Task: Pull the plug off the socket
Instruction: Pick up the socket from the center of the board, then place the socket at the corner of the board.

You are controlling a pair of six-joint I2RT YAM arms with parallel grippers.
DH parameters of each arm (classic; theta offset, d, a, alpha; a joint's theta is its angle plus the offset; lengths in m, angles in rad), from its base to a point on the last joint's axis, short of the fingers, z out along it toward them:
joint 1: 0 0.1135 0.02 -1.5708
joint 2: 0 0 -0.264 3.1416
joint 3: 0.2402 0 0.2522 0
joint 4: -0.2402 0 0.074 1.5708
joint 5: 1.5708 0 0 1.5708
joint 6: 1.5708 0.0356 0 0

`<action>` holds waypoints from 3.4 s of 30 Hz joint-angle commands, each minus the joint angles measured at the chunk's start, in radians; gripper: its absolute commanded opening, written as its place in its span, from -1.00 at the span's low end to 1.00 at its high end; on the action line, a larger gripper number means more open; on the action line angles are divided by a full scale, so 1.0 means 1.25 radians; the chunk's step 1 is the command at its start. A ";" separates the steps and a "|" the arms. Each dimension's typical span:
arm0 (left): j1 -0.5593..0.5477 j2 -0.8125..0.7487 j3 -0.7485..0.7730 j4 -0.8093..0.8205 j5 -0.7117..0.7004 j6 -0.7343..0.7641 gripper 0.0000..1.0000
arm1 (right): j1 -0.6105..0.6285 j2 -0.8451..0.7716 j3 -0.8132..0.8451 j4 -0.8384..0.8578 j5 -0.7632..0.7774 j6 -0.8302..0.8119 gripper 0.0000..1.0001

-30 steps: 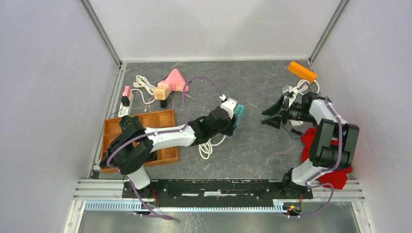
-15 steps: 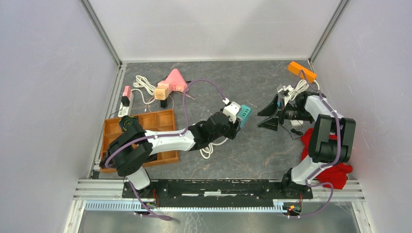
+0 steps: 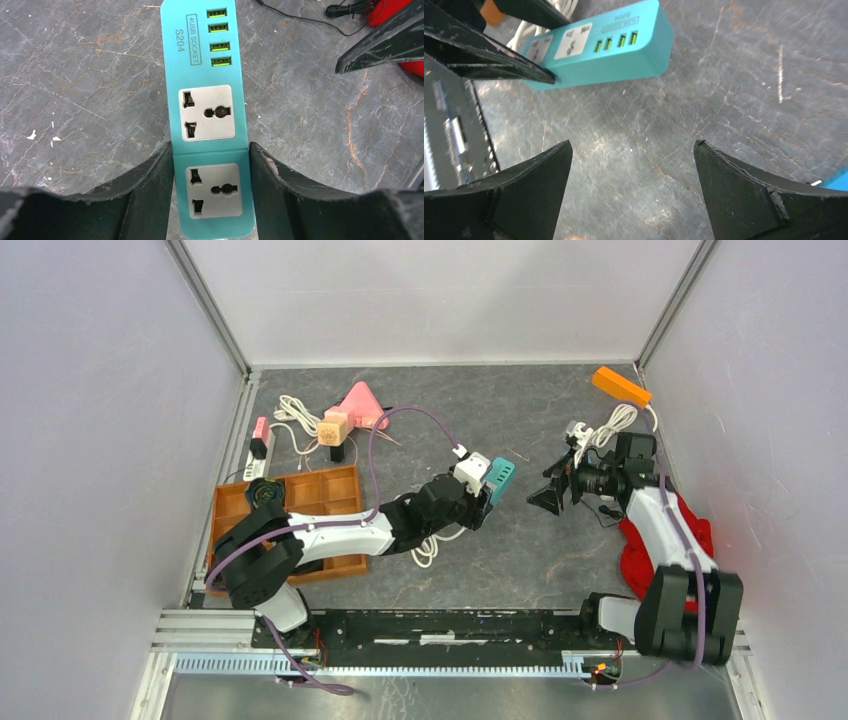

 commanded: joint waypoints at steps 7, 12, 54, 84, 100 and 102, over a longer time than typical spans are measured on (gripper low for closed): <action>-0.010 -0.087 -0.039 0.106 -0.015 0.030 -0.96 | 0.017 0.015 -0.123 0.632 -0.082 0.795 0.96; -0.014 -0.097 -0.051 0.134 -0.025 0.035 -0.96 | 0.038 -0.013 -0.224 0.895 -0.050 1.061 0.96; -0.036 -0.155 -0.100 0.171 -0.024 -0.045 0.86 | 0.120 0.079 -0.291 1.141 -0.016 1.262 -1.00; -0.032 -0.685 -0.412 -0.003 -0.245 -0.139 0.99 | -0.016 0.475 0.510 1.001 0.472 1.152 -1.00; -0.033 -0.709 -0.439 -0.015 -0.264 -0.157 0.99 | -0.054 0.660 0.492 0.891 0.571 1.063 -0.90; -0.032 -0.707 -0.435 -0.019 -0.265 -0.156 0.99 | -0.056 0.670 0.502 0.862 0.588 1.045 -0.80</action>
